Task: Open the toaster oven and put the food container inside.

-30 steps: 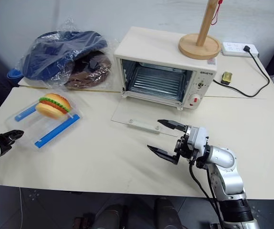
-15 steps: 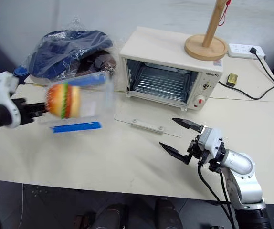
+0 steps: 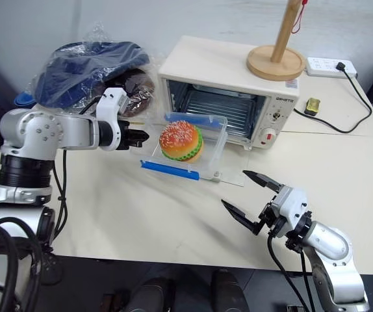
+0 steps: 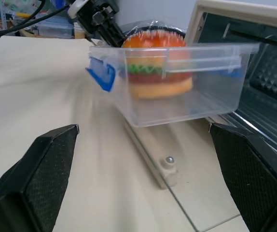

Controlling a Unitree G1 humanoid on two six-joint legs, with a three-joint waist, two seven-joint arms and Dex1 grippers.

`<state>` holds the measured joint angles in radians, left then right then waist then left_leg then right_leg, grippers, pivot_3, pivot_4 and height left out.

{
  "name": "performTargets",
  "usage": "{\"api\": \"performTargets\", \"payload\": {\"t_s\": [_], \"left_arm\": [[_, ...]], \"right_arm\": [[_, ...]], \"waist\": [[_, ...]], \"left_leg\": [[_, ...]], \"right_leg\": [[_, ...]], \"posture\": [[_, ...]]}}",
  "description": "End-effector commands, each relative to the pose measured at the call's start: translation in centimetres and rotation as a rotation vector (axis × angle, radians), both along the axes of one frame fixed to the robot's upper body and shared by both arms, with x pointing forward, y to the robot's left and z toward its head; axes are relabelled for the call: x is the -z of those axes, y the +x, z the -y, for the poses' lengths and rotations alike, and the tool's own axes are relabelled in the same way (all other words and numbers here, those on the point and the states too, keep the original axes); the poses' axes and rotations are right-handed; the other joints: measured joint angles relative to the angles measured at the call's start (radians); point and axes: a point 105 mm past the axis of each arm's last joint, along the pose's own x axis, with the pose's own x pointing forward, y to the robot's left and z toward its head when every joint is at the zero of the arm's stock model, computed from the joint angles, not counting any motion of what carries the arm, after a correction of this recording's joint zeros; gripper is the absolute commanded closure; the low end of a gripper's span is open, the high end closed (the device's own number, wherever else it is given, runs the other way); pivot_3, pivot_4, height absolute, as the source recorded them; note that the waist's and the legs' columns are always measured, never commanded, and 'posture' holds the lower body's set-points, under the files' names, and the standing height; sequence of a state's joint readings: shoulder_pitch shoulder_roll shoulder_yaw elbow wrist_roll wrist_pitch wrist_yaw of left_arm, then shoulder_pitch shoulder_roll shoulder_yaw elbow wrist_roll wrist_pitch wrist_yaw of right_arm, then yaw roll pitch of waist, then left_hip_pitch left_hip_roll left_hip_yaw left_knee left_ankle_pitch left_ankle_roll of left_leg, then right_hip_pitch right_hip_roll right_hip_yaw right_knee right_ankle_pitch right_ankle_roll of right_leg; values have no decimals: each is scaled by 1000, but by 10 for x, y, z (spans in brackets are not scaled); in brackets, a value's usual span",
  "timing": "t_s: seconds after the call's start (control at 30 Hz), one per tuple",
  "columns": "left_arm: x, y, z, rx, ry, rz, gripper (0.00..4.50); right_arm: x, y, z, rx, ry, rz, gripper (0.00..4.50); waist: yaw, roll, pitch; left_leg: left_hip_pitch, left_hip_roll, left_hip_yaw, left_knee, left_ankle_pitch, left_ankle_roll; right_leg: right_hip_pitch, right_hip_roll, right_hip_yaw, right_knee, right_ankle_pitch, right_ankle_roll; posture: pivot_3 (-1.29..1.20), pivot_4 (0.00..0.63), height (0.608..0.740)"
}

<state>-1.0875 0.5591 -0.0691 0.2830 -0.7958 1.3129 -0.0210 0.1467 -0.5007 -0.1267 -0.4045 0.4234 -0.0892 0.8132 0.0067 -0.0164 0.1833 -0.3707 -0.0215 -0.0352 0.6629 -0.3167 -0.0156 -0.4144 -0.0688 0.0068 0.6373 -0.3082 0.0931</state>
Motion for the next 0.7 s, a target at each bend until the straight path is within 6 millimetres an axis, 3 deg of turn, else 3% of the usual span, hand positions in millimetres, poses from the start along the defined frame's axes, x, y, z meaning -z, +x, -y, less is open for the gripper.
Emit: {"api": "performTargets", "payload": {"t_s": [0.03, 0.3, 0.37, 0.43, 0.57, 0.6, 0.7], "left_arm": [[-11, 10, 12, 23, -15, 61, 3754], [-12, 16, 30, 55, -74, 65, 1382], [-22, 14, 30, 74, -129, 111, 789], [-39, 9, 17, 96, -178, 186, 194], [-52, -11, -29, 169, -146, 319, 170], [-53, -15, -35, 185, -128, 340, 170], [-33, -40, -56, 369, 17, 422, 759]], "right_arm": [[-13, -8, -3, 5, 10, 72, 0], [-12, -9, -2, 19, 21, 70, 0], [-11, -10, -2, 13, 22, 61, 0], [-9, -13, -6, -30, 13, 29, 0], [1, -22, -21, -145, -43, -125, 470], [3, -23, -23, -160, -61, -150, 885], [9, -17, -38, -189, -109, -195, 1794]], "waist": [[4, 0, 0], [2, 0, 0], [0, 0, 0], [-5, 0, 0], [-30, 0, 0], [-33, 0, 0], [-35, 0, 0]], "left_leg": [[0, -1, 0, 0, 0, 0], [0, 0, 1, 0, 0, 1], [0, 1, 1, 0, 0, 1], [0, 1, 1, 0, 0, 1], [1, 3, 4, -2, 0, -1], [1, 3, 3, -2, 0, -1], [2, 3, 2, -1, 0, -2]], "right_leg": [[0, 0, 0, 0, 0, 0], [0, -1, 0, 1, 0, 1], [0, -1, 0, 1, 0, 1], [-1, -2, 0, 2, 0, 1], [-3, 0, 1, 7, 0, 1], [-3, 0, 1, 7, 0, 1], [-2, 0, 2, 4, -1, 0]], "posture": [[0, 150, 740], [0, 150, 740], [0, 150, 740], [0, 150, 740], [0, 150, 740], [0, 150, 740], [0, 150, 740]]}}
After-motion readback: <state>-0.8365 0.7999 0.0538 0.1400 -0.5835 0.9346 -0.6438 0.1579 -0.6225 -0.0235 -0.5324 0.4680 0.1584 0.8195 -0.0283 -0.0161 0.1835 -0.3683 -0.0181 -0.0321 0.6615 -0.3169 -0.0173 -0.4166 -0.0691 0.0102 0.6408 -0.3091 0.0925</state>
